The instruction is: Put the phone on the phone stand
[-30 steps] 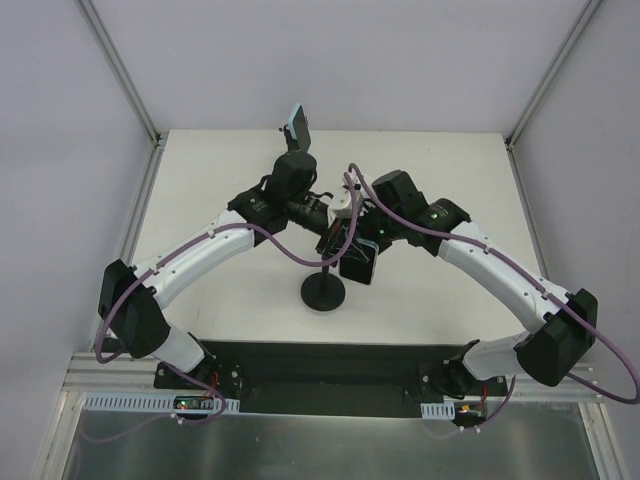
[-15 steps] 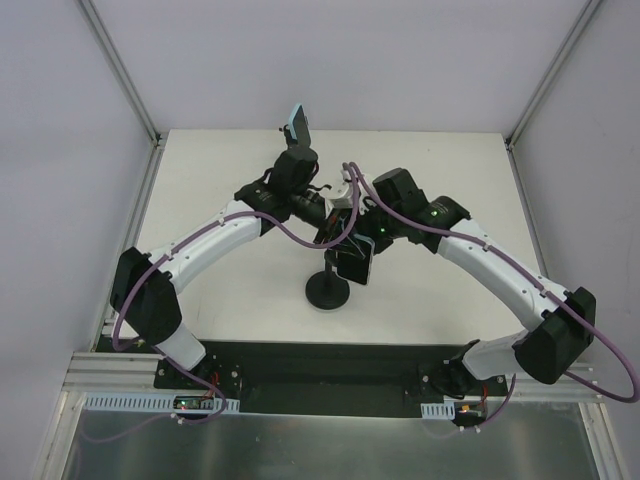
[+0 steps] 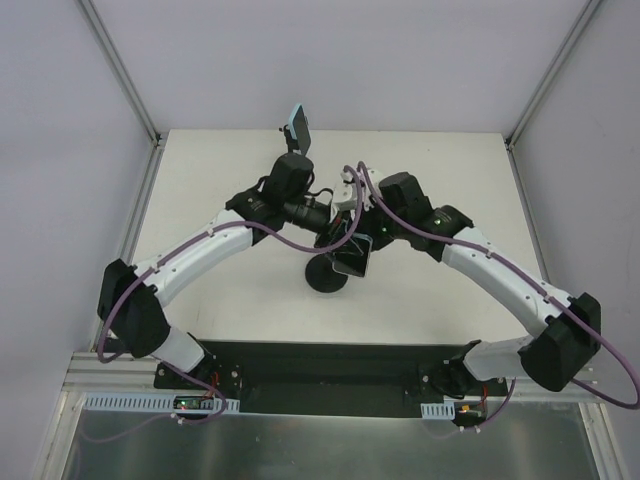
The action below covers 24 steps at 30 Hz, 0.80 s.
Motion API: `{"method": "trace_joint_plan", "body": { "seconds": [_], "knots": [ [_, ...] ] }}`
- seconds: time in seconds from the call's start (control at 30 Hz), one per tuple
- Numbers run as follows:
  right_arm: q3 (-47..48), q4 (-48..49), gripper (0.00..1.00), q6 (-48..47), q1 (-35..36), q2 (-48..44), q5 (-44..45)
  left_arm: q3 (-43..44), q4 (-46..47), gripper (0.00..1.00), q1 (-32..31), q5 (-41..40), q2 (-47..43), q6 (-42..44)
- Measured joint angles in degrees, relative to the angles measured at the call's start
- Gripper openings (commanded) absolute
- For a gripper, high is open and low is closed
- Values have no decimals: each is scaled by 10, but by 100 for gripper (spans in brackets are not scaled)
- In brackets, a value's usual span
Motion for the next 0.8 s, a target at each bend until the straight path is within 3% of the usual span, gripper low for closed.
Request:
{"method": "trace_joint_plan", "body": {
  "seconds": [0.2,0.33,0.47,0.57,0.8],
  "knots": [
    [-92,99,0,58,70,-68,122,-117,33,0,-57,-218,-120,-35],
    [-121,116,0,99,148,-97,248,-143,5,0,-95,-302,-166,-54],
    [-123,108,0,118,166,-105,330,-140,0,0,-106,-342,-164,-50],
    [-134,125,0,84,160,-111,329,-143,10,0,-106,-344,-159,-43],
    [-139,135,0,-12,109,-110,172,-169,38,0,-52,-300,-161,-49]
  ]
}}
